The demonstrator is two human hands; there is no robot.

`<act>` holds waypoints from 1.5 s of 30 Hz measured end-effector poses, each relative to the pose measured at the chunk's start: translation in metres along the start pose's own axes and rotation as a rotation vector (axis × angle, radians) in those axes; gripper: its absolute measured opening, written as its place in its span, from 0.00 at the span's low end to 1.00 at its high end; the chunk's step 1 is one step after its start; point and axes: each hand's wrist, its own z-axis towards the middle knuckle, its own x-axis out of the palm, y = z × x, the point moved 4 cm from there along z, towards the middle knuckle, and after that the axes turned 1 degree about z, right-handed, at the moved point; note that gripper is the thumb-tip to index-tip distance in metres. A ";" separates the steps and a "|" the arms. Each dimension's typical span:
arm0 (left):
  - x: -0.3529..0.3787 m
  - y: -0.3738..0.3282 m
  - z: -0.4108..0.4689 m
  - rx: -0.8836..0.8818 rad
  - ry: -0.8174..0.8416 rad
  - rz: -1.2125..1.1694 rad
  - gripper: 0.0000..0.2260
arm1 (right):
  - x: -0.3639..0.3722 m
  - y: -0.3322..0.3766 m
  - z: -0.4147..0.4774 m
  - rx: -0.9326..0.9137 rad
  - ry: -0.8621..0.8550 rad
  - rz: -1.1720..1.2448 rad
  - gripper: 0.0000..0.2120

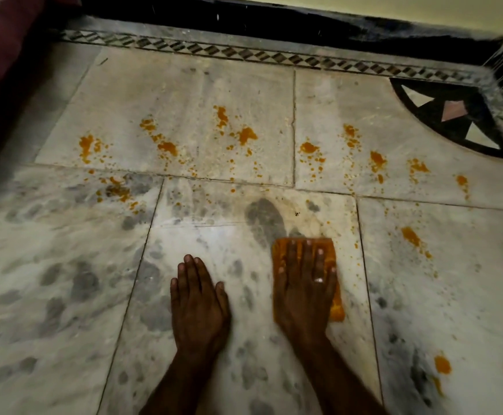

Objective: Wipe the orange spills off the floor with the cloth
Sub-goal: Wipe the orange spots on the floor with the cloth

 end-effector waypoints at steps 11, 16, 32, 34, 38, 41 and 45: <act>0.007 -0.007 0.048 0.273 0.011 0.047 0.29 | 0.021 0.011 0.083 -0.142 0.118 -0.014 0.28; 0.006 -0.007 0.049 0.250 0.037 0.030 0.30 | -0.009 -0.086 0.053 0.167 0.034 -0.096 0.29; 0.016 -0.073 -0.014 0.562 0.051 0.033 0.26 | -0.009 -0.101 0.051 0.120 0.040 -0.105 0.28; 0.017 -0.074 -0.015 0.546 0.067 0.039 0.26 | -0.023 -0.125 0.016 0.214 0.005 -0.118 0.28; 0.018 -0.074 -0.019 0.553 0.068 0.057 0.26 | -0.031 -0.092 -0.089 0.303 -0.028 -0.076 0.29; 0.019 -0.072 -0.020 0.563 0.089 0.045 0.27 | -0.023 -0.023 -0.128 0.064 0.004 -0.030 0.29; 0.018 -0.069 -0.015 0.572 0.084 0.033 0.27 | -0.018 -0.032 -0.075 -0.051 0.002 0.013 0.25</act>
